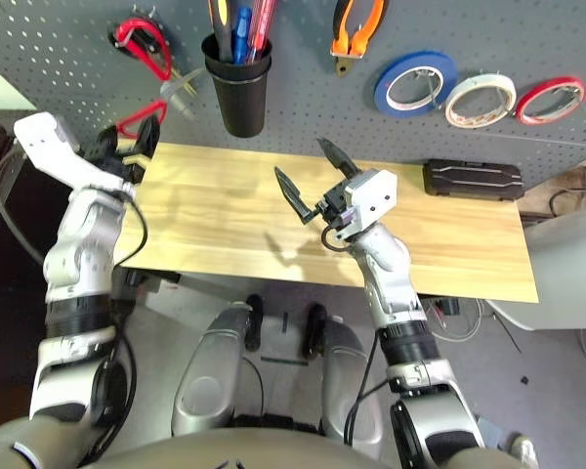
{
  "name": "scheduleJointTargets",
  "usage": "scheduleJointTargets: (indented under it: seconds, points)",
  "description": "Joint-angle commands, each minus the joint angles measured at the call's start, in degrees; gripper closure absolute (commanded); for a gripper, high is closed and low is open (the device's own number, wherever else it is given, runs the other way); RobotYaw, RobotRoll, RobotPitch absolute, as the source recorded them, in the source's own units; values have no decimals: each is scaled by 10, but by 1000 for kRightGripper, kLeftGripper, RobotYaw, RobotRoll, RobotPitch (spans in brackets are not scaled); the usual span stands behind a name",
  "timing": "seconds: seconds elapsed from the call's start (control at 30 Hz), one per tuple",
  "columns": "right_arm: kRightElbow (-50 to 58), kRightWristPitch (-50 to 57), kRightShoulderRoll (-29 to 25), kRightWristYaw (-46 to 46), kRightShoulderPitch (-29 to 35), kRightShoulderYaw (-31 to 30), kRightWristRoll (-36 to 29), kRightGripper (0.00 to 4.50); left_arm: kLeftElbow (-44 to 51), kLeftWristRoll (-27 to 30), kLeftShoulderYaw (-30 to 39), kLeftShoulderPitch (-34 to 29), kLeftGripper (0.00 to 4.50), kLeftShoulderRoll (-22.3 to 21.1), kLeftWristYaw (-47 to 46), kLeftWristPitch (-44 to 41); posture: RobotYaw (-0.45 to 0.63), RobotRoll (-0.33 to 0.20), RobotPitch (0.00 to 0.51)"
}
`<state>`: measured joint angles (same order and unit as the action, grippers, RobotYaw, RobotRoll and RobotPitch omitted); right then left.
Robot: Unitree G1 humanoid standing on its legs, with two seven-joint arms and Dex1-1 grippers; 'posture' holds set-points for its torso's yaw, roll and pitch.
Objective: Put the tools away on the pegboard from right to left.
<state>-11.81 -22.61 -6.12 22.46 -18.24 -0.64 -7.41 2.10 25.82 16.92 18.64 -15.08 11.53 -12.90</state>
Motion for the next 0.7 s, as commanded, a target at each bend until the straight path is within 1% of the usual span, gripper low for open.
scheduleJointTargets:
  seconds: [0.03,0.2,0.4,0.57,0.7]
  points:
    - [-23,-5,-3,-77,20,28,46,0,29,11,16,-42,32,-8,22,8,210,0,240]
    - [-55,-20,-1,-197,34,69,97,0,-15,-18,41,-87,32,-28,42,66,189,0,204]
    - [-88,-35,0,-305,49,110,125,0,-101,-35,54,-87,32,-45,77,147,154,0,168]
    - [-118,-53,-19,-362,50,136,134,0,-168,-37,64,-80,32,-56,99,200,136,0,149]
    - [-137,-59,-37,-392,50,158,130,0,-198,-36,68,-80,32,-58,111,234,131,0,140]
